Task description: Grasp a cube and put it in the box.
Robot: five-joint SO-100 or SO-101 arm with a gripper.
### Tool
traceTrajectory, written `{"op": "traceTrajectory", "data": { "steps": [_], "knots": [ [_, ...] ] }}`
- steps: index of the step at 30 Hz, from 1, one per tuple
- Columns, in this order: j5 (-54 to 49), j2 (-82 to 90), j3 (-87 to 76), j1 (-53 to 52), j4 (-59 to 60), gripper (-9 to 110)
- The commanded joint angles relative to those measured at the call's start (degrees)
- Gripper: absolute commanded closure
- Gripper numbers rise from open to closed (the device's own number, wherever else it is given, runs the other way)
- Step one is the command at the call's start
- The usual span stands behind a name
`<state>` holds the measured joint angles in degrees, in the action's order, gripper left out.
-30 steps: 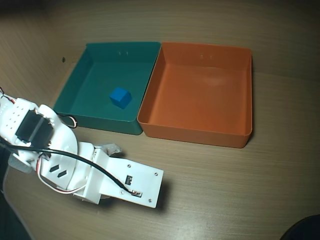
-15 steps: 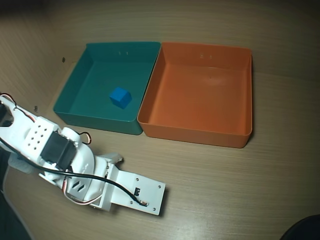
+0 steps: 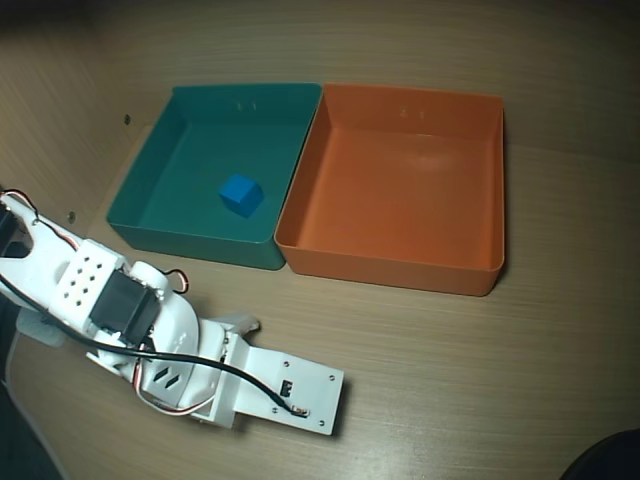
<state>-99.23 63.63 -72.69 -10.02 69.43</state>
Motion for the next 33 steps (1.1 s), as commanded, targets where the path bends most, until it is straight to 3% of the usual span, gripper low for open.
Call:
{"op": "traceTrajectory", "data": {
  "steps": [1,33],
  "knots": [
    [-0.44,1.23,2.02,-0.26,-1.67,62],
    [-0.26,1.41,-1.41,-0.26,-2.2,62]
  ]
}}
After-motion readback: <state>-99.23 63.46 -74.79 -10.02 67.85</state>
